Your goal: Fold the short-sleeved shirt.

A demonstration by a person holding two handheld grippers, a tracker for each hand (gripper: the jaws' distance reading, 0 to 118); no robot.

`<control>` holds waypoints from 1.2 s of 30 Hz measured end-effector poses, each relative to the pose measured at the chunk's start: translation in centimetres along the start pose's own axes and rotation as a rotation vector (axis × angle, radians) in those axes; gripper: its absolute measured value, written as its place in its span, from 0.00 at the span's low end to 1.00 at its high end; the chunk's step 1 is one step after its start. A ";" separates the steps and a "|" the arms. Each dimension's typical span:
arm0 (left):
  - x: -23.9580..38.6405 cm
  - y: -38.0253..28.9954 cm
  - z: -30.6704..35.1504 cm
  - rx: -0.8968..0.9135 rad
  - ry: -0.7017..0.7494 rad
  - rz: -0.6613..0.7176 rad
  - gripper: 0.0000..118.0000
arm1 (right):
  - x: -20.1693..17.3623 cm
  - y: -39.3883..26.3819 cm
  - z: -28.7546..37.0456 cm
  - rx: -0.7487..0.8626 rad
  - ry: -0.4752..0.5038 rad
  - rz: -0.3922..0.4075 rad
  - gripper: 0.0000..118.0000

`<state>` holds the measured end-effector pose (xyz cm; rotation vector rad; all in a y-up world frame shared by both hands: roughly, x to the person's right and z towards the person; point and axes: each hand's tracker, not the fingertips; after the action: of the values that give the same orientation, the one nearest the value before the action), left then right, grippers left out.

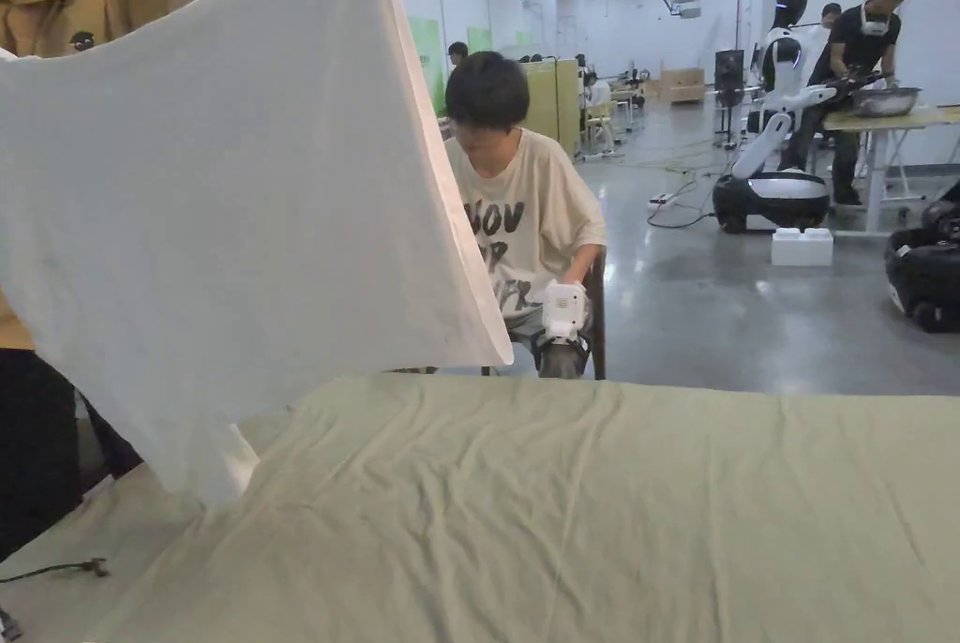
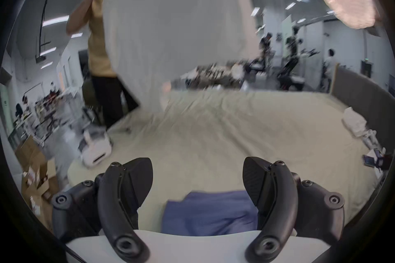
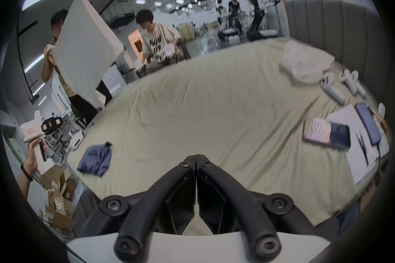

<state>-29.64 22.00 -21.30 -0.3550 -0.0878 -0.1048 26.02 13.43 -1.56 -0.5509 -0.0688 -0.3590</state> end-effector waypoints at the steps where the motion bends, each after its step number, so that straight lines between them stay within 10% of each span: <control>1: 1.3 0.8 1.4 0.049 -0.026 -0.007 0.75 | 0.0 0.6 0.6 0.040 0.000 0.009 0.00; 11: 12.0 3.9 10.9 0.362 -0.139 -0.023 0.65 | -3.0 6.4 6.7 0.335 -0.060 0.161 0.00; 15: 13.3 4.5 12.7 0.394 -0.140 -0.020 0.17 | -3.6 6.9 7.8 0.379 -0.065 0.195 0.00; 18: 13.5 4.7 14.0 0.406 -0.146 -0.020 0.01 | -4.2 7.0 8.5 0.420 -0.100 0.251 0.00; 36: 13.7 4.4 14.6 0.384 -0.152 -0.019 0.00 | -5.0 7.0 8.9 0.448 -0.104 0.254 0.00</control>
<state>-16.52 30.02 -7.75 0.0217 -0.2572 -0.0776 24.10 25.22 1.71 -0.1308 -0.1732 -0.0599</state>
